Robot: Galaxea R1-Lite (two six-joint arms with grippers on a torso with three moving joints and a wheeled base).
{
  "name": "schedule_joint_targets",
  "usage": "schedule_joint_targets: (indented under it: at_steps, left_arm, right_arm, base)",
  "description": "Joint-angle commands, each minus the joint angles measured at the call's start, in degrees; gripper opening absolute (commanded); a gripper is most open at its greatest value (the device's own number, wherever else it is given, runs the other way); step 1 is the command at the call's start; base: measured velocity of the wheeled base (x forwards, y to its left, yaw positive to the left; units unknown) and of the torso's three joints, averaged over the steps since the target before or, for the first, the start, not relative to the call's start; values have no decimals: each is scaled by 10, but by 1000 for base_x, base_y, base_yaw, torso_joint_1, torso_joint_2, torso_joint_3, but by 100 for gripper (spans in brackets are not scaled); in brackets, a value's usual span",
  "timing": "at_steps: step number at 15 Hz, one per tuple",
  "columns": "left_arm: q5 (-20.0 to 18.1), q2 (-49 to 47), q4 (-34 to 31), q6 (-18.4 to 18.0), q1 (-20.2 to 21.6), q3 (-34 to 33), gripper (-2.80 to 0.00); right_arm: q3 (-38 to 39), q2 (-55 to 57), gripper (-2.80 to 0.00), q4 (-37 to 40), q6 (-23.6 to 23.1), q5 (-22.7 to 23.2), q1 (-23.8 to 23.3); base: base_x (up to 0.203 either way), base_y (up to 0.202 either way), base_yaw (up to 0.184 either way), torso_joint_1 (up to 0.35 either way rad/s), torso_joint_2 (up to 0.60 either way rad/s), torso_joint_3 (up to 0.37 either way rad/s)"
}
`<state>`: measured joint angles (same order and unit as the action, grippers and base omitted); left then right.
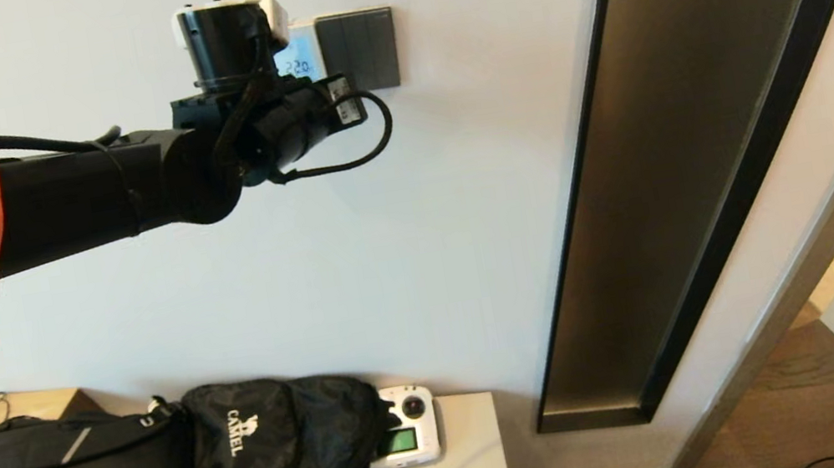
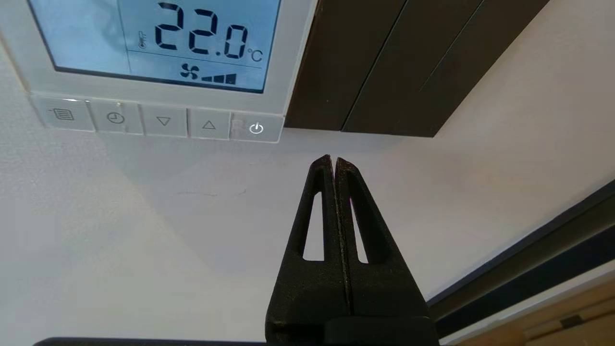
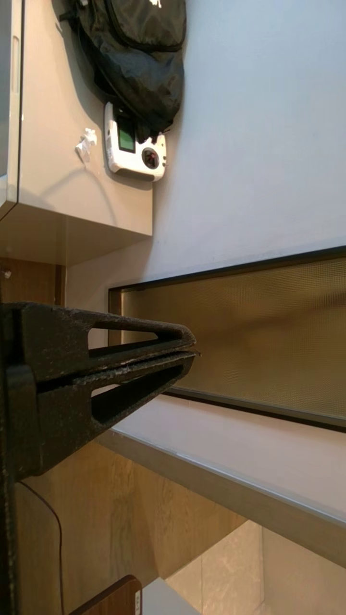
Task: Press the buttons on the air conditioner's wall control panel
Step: Turn off the central air conditioner
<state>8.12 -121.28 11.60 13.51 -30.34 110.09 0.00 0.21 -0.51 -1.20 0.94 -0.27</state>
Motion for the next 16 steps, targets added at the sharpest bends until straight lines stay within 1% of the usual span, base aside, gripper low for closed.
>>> schedule_joint_targets:
  at_steps: [1,10,16]
  left_arm:
    - [1,-2,2,1,1,1,-280]
    - [1,-9,7,-2,27,7,-280]
    - [-2,-17,7,-9,27,12,-280]
  right_arm:
    - [1,1,-280,0,0,0,0]
    - [1,1,-280,0,0,0,-1]
    - [1,1,-280,0,0,0,-1]
  base:
    - [0,0,0,0,0,0]
    - [0,0,0,0,0,0]
    - [0,0,0,0,0,0]
